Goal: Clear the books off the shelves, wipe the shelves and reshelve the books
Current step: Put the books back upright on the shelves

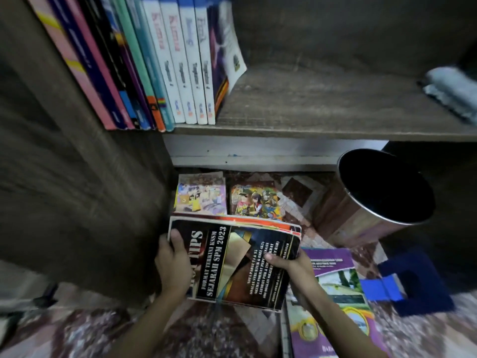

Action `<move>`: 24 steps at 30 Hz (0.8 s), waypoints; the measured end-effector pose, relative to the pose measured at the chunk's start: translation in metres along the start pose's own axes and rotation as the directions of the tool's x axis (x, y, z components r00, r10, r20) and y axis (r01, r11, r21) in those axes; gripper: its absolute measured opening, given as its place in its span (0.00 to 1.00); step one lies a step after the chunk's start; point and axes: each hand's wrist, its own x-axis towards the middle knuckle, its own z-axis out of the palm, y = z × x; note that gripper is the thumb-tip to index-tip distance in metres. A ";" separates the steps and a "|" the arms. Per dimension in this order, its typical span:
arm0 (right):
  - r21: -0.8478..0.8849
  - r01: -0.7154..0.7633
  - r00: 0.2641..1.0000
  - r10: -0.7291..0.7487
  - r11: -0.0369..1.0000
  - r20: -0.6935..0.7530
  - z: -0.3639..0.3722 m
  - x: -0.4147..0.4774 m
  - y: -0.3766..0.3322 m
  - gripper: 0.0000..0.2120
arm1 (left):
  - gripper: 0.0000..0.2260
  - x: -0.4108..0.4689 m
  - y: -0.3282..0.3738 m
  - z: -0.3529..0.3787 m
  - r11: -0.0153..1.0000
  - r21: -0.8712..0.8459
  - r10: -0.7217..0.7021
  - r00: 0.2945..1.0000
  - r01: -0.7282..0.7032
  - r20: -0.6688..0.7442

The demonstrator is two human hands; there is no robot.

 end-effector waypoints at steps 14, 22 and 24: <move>0.289 0.441 0.885 -0.465 0.850 0.019 -0.032 -0.120 -0.186 0.20 | 0.20 -0.030 0.213 -0.005 0.913 -0.210 0.364 0.931 -0.351 0.030; 0.459 0.512 0.836 -0.543 0.726 -0.074 -0.019 -0.161 -0.247 0.18 | 0.25 -0.031 0.305 -0.002 0.909 -0.207 0.374 0.927 -0.363 0.016; 0.523 0.489 0.847 -0.523 0.698 -0.094 -0.015 -0.166 -0.259 0.18 | 0.30 -0.042 0.306 0.002 0.933 -0.226 0.285 0.958 -0.281 -0.012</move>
